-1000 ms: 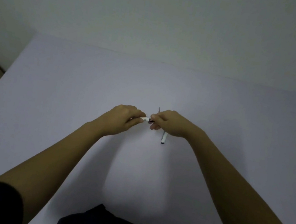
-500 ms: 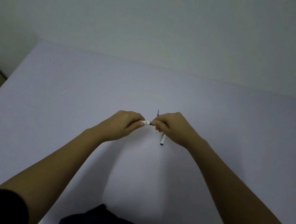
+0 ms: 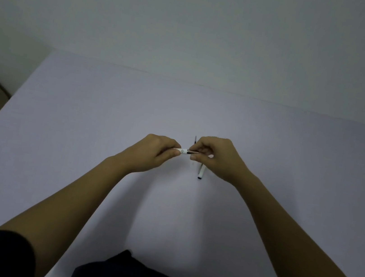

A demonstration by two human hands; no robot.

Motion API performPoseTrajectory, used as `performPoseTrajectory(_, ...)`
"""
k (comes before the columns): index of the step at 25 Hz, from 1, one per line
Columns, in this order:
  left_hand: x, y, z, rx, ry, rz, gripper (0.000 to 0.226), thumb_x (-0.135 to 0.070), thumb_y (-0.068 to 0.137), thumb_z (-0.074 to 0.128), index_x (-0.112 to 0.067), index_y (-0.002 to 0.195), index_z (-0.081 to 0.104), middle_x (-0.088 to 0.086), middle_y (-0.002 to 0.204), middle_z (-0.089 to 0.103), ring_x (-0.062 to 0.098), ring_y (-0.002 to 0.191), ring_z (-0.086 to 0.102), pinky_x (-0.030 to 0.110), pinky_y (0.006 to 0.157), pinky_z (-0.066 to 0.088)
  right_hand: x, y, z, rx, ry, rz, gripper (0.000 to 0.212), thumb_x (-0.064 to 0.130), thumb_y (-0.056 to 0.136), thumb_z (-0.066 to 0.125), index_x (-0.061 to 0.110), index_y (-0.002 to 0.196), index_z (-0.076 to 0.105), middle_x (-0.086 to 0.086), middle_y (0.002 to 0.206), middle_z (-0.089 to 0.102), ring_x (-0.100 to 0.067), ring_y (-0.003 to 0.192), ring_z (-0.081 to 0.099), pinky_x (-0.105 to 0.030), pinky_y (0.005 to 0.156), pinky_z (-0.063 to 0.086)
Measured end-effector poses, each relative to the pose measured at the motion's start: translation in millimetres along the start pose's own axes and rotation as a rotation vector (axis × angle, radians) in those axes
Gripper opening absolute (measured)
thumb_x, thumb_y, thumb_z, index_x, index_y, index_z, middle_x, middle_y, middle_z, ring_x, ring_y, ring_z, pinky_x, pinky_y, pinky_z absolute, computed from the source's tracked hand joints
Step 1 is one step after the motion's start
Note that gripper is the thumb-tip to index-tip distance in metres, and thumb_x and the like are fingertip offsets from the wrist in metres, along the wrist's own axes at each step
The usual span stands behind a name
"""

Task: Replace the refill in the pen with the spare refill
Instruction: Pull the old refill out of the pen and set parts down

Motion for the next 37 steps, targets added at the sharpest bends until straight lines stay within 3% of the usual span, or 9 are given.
performPoseTrajectory(3, -2, 1, -3, -0.016, -0.01, 0.0, 0.023, -0.031, 0.095, 0.048, -0.017, 0.103, 0.065, -0.01, 0.077, 0.058, 0.0, 0.065, 0.051, 0.007, 0.06, 0.036, 5, -4, -1, -0.017, 0.0, -0.037, 0.011, 0.021, 0.078, 0.072, 0.018, 0.088, 0.068, 0.009, 0.077, 0.063, -0.002, 0.072, 0.059, -0.01, 0.07, 0.045)
performPoseTrajectory(7, -1, 1, -3, -0.02, -0.011, -0.006, 0.021, -0.032, 0.094, 0.049, -0.019, 0.099, 0.064, -0.011, 0.075, 0.058, 0.0, 0.065, 0.05, 0.009, 0.058, 0.036, -13, -3, 3, 0.029, 0.079, 0.139, 0.022, 0.031, 0.091, 0.054, 0.021, 0.076, 0.067, 0.016, 0.066, 0.066, 0.006, 0.062, 0.063, -0.013, 0.066, 0.046)
performPoseTrajectory(11, 1, 0, -1, -0.052, -0.034, -0.027, 0.021, -0.035, 0.093, 0.051, -0.019, 0.096, 0.064, -0.006, 0.079, 0.061, 0.004, 0.068, 0.052, 0.01, 0.058, 0.037, -8, -3, -5, -0.018, 0.104, 0.09, 0.003, 0.018, 0.08, 0.07, 0.02, 0.081, 0.068, 0.007, 0.075, 0.068, 0.003, 0.067, 0.061, -0.005, 0.064, 0.045)
performPoseTrajectory(13, 1, -1, -2, -0.074, -0.05, -0.039, 0.021, -0.036, 0.093, 0.051, -0.019, 0.094, 0.064, -0.006, 0.077, 0.061, 0.004, 0.066, 0.052, 0.008, 0.061, 0.037, -5, -4, -9, -0.056, 0.106, 0.038, 0.012, 0.016, 0.076, 0.073, 0.02, 0.085, 0.067, 0.008, 0.08, 0.066, 0.002, 0.072, 0.062, -0.005, 0.069, 0.046)
performPoseTrajectory(16, 0, -1, -6, -0.102, -0.046, -0.034, 0.021, -0.036, 0.092, 0.051, -0.019, 0.093, 0.064, -0.012, 0.071, 0.056, 0.002, 0.065, 0.051, 0.006, 0.062, 0.036, -9, -4, -7, -0.031, 0.136, 0.116, 0.009, 0.03, 0.083, 0.065, 0.026, 0.091, 0.067, 0.011, 0.078, 0.068, 0.001, 0.072, 0.065, -0.008, 0.067, 0.049)
performPoseTrajectory(25, -10, -2, -11, -0.135, -0.018, 0.024, 0.02, -0.027, 0.094, 0.052, -0.013, 0.095, 0.066, -0.012, 0.07, 0.051, -0.001, 0.062, 0.047, 0.006, 0.062, 0.035, -10, -5, -8, -0.068, 0.135, 0.143, 0.01, 0.036, 0.085, 0.062, 0.029, 0.078, 0.065, 0.015, 0.069, 0.066, 0.01, 0.061, 0.061, -0.005, 0.06, 0.043)
performPoseTrajectory(28, -10, -4, -9, -0.129, -0.026, 0.022, 0.019, -0.027, 0.093, 0.053, -0.013, 0.094, 0.065, -0.015, 0.069, 0.05, -0.002, 0.063, 0.048, 0.005, 0.062, 0.035, -7, -5, -8, -0.058, 0.141, 0.104, 0.003, 0.025, 0.081, 0.069, 0.025, 0.08, 0.066, 0.014, 0.072, 0.066, 0.008, 0.065, 0.061, -0.003, 0.061, 0.044)
performPoseTrajectory(33, -9, -5, -9, -0.166, -0.053, 0.002, 0.019, -0.026, 0.093, 0.053, -0.012, 0.094, 0.066, -0.007, 0.071, 0.054, 0.001, 0.062, 0.048, 0.006, 0.062, 0.036, -11, -6, -7, -0.097, 0.167, 0.175, 0.013, 0.037, 0.084, 0.061, 0.026, 0.079, 0.067, 0.011, 0.075, 0.069, -0.007, 0.075, 0.067, -0.021, 0.072, 0.053)
performPoseTrajectory(37, -7, -5, -6, -0.155, -0.062, -0.016, 0.021, -0.027, 0.093, 0.052, -0.011, 0.095, 0.066, -0.003, 0.074, 0.058, 0.002, 0.064, 0.049, 0.008, 0.061, 0.036, -10, -6, -6, -0.057, 0.291, 0.176, 0.007, 0.02, 0.081, 0.069, 0.026, 0.08, 0.066, 0.009, 0.078, 0.069, -0.001, 0.072, 0.066, -0.012, 0.065, 0.05)
Point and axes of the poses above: each hand's wrist, its own y-axis towards the middle knuckle, its own z-axis out of the palm, x = y × z, the point moved 8 cm from there along y, towards the middle knuckle
